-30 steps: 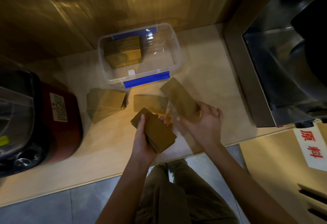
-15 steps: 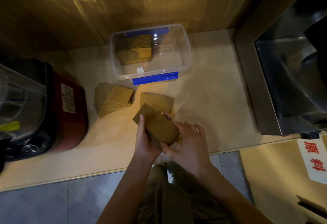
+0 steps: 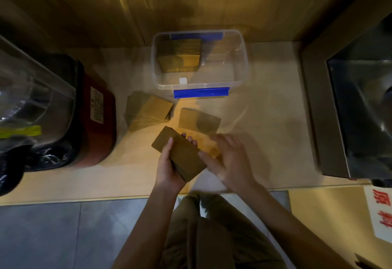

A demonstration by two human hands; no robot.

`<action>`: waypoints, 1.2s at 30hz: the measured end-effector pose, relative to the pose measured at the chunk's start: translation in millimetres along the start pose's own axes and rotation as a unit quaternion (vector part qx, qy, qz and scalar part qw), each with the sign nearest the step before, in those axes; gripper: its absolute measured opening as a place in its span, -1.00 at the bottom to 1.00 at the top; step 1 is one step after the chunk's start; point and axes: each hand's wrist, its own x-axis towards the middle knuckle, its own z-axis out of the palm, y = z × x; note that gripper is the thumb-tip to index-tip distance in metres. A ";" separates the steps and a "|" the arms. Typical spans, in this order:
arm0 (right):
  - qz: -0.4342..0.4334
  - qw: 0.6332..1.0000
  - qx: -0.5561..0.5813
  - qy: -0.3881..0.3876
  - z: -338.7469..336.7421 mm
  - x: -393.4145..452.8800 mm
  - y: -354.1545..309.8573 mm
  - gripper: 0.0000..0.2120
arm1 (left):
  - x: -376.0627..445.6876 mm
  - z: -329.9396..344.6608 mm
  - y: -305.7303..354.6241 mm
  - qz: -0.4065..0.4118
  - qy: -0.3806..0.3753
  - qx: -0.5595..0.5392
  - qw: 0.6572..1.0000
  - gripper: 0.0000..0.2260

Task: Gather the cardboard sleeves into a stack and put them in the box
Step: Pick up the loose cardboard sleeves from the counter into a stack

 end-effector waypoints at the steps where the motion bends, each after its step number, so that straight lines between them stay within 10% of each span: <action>1: 0.003 1.000 -0.015 0.006 -2.2 9.5 4.9 -0.41 | -1.6 -1.0 1.1 0.004 0.003 -0.004 1.000 -0.52; 14: 0.023 0.957 -0.276 -0.090 27.2 84.4 54.9 -0.22 | -12.6 -18.6 10.1 0.043 0.040 -0.043 0.997 -0.50; 22: 0.037 0.981 -0.182 -0.063 23.3 75.3 52.9 -0.39 | -12.5 -15.3 12.0 0.041 0.052 -0.042 0.997 -0.67; 29: 0.098 0.974 0.202 -0.038 -15.3 38.5 -13.1 -0.50 | -10.8 -6.8 9.3 0.042 0.048 -0.037 0.997 -0.63; 36: 0.085 0.988 0.108 -0.063 -0.4 -2.9 -41.5 -0.37 | -9.7 -0.3 0.7 0.030 0.049 -0.011 0.998 -0.30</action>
